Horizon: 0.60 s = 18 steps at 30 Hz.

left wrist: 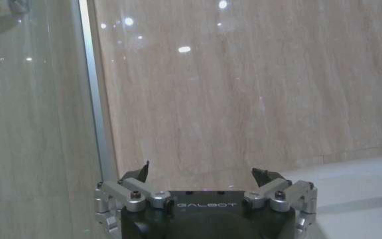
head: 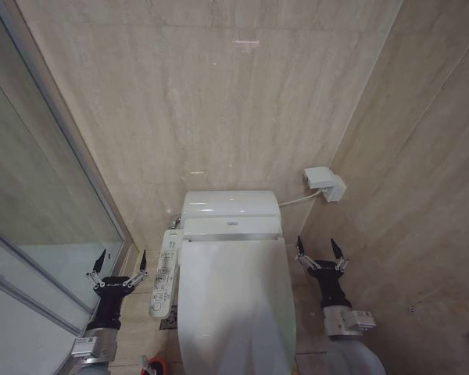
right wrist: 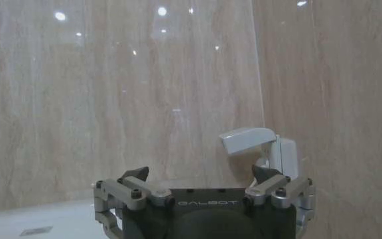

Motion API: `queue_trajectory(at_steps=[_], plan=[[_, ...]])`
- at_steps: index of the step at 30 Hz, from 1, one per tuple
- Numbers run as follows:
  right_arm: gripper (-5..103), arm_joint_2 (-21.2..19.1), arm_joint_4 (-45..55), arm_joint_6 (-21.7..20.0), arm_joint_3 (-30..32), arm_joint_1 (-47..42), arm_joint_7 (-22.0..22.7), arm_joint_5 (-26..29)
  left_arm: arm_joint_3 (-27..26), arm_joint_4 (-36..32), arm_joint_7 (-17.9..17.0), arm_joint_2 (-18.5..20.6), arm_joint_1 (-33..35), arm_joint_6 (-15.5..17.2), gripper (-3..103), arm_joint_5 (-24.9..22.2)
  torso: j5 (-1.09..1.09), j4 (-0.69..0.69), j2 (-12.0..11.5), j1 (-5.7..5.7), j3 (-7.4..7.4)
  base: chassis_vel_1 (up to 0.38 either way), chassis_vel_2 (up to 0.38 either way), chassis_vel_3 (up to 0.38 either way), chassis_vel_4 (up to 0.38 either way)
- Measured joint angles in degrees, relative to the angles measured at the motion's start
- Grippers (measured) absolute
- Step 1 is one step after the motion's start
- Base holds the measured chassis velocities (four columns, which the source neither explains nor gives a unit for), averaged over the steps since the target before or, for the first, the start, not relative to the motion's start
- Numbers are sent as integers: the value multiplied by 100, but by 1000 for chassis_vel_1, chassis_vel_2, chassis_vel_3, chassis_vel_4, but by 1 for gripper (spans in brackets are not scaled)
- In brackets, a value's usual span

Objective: Open the toilet lid, clean the toilet bowl with a toilet brush, close the toilet lid, and flush.

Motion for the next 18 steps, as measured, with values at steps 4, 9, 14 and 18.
queue_trajectory(at_steps=[4, 9, 14, 18], plan=[[100, 0, 0, 0, 0, 0, 0, 0, 1, 2, -2, 0, -1, 2, 100, 1, 0, 0, 0, 0, 0, 0, 0, 0, 0], [100, 0, 0, 0, 0, 2, 0, 0, 1, 5, -4, 0, -2, 3, 100, 2, 0, 0, -1, 2, 1, 18, -20, -20, 23], [100, 0, 0, 0, 0, 2, 0, 0, 1, 7, -4, 1, -2, 4, 100, 2, -1, 1, -1, 2, 1, 103, -143, -113, 106], [100, 0, 0, 0, 0, 1, 0, 0, 2, 8, -5, 0, -2, 4, 100, 2, 1, -1, -1, -1, 0, 182, -212, -195, 184]])
